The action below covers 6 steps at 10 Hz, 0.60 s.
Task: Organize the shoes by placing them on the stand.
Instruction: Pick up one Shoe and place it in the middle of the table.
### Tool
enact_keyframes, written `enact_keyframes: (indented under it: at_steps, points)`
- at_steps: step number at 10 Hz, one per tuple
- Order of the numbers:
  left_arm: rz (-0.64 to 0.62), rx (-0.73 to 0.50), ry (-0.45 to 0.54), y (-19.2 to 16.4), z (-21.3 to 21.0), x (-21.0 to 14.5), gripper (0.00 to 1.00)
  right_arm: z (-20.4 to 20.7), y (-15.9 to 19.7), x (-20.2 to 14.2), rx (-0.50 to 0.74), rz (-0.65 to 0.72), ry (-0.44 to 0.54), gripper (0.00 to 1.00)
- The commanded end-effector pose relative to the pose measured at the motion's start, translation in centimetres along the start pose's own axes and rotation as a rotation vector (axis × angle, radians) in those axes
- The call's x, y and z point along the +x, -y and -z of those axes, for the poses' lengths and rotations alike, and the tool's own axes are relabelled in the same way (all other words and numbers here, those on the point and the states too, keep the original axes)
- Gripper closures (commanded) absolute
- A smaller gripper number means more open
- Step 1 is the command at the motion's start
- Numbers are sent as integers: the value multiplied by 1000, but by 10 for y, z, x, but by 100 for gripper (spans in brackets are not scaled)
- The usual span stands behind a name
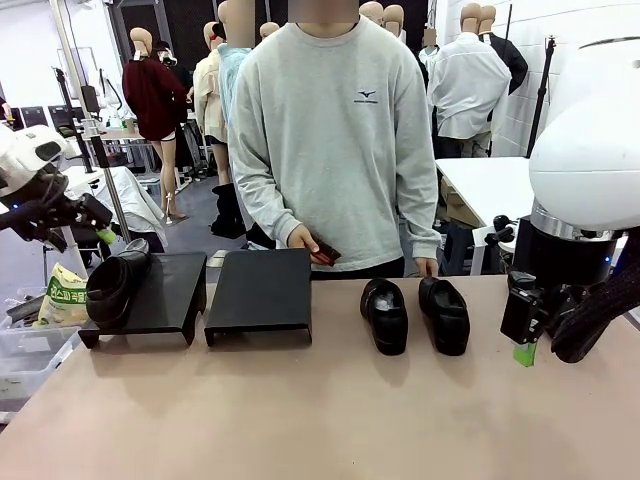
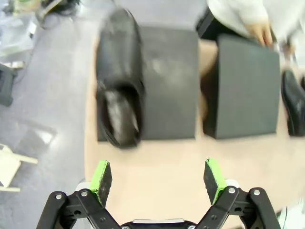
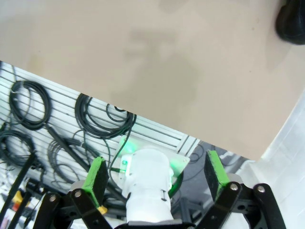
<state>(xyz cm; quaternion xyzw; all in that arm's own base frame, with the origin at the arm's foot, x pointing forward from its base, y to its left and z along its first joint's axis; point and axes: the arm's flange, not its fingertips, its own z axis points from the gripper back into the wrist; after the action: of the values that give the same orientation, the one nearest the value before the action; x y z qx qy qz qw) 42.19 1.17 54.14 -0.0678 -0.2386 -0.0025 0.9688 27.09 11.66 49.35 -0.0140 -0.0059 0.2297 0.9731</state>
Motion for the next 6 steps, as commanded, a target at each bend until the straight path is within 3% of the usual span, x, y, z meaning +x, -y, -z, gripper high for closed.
enact_keyframes:
  at_steps: [1,3,6]
  points:
    - [60,31,-136,26,16,-24,0,1,-2,0,21,6,-1,0]
    - [116,6,-266,61,23,-54,0,1,-2,0,21,6,-1,0]
    - [120,-121,-302,96,22,-84,0,1,-2,0,21,6,-1,0]
